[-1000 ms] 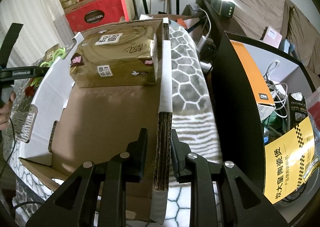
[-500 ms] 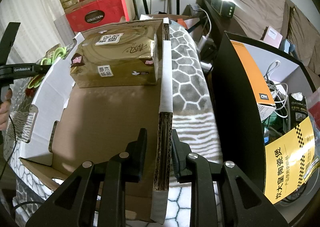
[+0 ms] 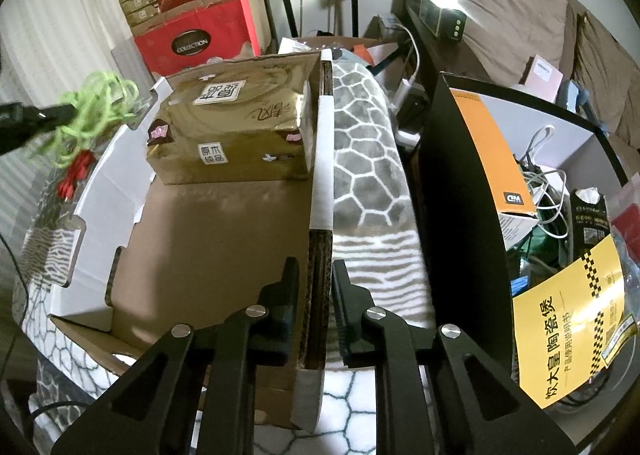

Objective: Organize objects
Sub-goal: 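Carry the green cable into the box and open the left tool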

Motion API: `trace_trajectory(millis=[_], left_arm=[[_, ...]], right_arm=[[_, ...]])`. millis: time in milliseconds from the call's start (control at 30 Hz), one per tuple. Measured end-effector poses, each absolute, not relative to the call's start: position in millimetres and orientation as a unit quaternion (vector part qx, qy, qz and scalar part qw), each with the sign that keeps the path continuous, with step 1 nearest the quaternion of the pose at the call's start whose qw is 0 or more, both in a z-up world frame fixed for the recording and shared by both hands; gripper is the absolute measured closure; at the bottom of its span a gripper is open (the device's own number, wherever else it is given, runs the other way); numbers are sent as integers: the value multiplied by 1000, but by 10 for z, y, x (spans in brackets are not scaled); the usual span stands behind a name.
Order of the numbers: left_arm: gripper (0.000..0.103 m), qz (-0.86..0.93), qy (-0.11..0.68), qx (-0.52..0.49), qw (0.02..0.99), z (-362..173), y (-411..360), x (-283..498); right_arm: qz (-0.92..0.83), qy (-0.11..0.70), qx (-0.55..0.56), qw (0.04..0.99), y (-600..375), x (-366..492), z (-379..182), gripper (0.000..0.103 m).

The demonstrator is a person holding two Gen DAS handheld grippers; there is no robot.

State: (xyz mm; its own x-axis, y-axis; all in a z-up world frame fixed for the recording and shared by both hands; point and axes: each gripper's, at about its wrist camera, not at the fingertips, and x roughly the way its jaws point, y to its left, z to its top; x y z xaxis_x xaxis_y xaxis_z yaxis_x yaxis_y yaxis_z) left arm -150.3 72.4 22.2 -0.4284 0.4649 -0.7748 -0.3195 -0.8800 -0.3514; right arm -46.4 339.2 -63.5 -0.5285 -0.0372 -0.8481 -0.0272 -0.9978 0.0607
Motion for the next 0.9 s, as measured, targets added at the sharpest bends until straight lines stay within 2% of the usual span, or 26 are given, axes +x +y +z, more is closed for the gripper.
trace_trajectory(millis=[300,633,900], left_arm=[[90,805,-48,-487,336,459,1294,-1039],[90,755,-25,-538,373,123,2015,-828],[90,745,-22,-570,346,-234,2304,-892]], right_arm=[[-881,-5,473,16,3310,-431,-633,89],[-878,-35,478,15,3376,-427,-643,89],[-874,-52,482,17,3411,-378,-641,88]])
